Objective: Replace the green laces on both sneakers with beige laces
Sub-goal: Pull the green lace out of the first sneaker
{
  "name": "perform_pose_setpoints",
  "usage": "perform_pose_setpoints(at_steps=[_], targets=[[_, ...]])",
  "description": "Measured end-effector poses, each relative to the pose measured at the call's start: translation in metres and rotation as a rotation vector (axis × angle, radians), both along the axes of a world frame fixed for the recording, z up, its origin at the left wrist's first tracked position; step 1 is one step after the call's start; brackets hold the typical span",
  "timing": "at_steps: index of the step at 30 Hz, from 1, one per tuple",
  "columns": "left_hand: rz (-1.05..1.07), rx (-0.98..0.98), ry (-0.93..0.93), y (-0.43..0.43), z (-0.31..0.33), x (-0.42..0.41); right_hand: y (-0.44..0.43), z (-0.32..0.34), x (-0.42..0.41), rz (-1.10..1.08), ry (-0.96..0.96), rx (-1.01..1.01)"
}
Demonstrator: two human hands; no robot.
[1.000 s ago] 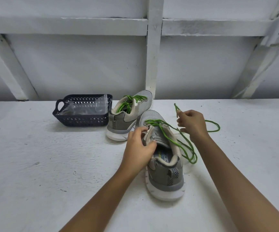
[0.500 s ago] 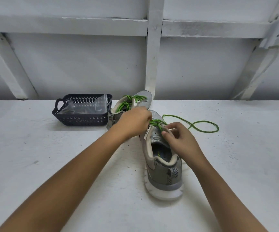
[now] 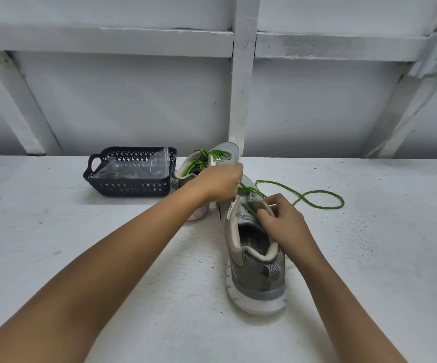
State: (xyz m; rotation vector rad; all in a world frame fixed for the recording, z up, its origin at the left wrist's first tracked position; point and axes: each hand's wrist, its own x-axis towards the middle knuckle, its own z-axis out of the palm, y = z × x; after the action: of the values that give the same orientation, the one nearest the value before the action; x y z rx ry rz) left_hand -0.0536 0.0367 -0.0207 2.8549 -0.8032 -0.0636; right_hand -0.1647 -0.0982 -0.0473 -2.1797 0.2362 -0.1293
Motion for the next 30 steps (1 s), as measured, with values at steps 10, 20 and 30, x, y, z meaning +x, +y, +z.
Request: perform_pose_setpoints(at_steps=[10, 20, 30], targets=[[0.005, -0.228, 0.152, -0.004, 0.004, 0.002, 0.000, 0.000, -0.001, -0.020, -0.003, 0.008], [-0.139, 0.297, -0.327, 0.028, 0.004, -0.005, 0.002, -0.001, -0.002, -0.052, -0.011, 0.022], [-0.022, 0.068, -0.341, 0.032, 0.004, -0.005, 0.002, -0.001, -0.001, -0.078, -0.023, 0.027]])
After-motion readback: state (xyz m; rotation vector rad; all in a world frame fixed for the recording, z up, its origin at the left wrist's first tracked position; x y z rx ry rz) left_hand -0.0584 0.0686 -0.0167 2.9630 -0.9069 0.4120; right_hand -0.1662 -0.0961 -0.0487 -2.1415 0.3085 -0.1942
